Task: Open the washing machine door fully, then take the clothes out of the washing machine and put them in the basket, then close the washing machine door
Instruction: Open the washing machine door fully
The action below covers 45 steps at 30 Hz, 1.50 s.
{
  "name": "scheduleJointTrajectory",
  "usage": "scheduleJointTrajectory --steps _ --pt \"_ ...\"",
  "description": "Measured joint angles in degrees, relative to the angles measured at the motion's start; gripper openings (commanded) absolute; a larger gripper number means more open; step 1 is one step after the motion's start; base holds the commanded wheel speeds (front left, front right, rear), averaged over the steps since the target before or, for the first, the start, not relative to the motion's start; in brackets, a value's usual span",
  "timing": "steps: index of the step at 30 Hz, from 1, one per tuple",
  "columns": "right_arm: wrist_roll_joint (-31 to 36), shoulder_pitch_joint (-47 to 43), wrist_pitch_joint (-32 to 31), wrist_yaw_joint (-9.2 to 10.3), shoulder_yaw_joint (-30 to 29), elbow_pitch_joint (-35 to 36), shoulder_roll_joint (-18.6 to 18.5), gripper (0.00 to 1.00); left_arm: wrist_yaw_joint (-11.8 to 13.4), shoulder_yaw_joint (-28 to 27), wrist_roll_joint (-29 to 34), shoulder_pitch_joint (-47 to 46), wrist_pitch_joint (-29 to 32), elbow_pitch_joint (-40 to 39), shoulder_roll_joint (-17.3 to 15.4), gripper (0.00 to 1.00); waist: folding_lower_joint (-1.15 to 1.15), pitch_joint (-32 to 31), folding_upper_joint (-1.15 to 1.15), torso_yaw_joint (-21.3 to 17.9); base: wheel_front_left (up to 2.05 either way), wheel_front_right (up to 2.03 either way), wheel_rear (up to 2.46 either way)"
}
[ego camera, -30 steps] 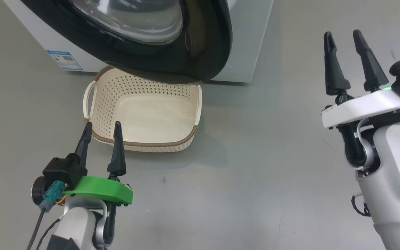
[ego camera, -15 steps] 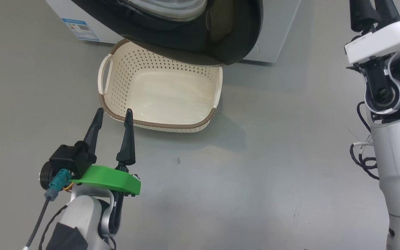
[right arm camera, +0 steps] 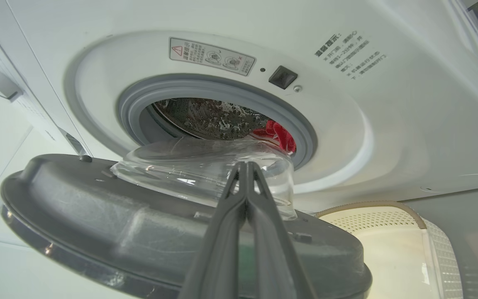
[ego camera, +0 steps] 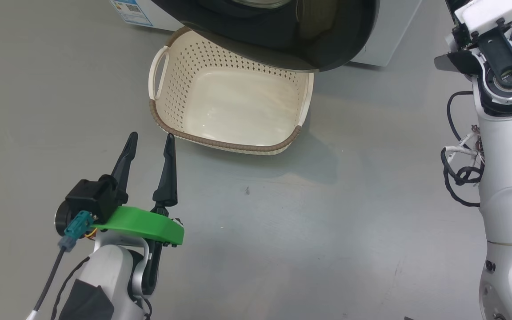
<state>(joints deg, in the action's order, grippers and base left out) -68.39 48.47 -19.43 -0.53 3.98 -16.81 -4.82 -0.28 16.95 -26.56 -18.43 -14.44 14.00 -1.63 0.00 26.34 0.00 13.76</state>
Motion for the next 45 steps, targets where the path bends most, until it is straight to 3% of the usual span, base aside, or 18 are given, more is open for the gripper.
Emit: scheduleJointTrajectory --steps 11,19,45 --pt "-9.5 4.5 -9.1 4.66 -1.5 -2.9 0.3 0.00 0.0 0.0 -0.2 -0.8 0.0 0.0 0.0 1.00 0.00 1.1 0.00 1.0 0.00 0.00 0.00" --pt "-15.4 6.2 -13.8 6.76 -2.6 -4.9 0.5 0.00 0.1 0.4 -0.5 -1.2 0.0 0.0 0.0 1.00 0.00 1.5 0.00 1.1 0.00 0.00 0.00" --pt "-21.4 7.2 -22.4 7.77 -0.4 -10.9 0.3 0.00 0.6 0.9 -0.7 -2.0 0.0 0.4 0.1 1.00 0.00 0.6 0.00 1.7 0.00 0.00 0.00"
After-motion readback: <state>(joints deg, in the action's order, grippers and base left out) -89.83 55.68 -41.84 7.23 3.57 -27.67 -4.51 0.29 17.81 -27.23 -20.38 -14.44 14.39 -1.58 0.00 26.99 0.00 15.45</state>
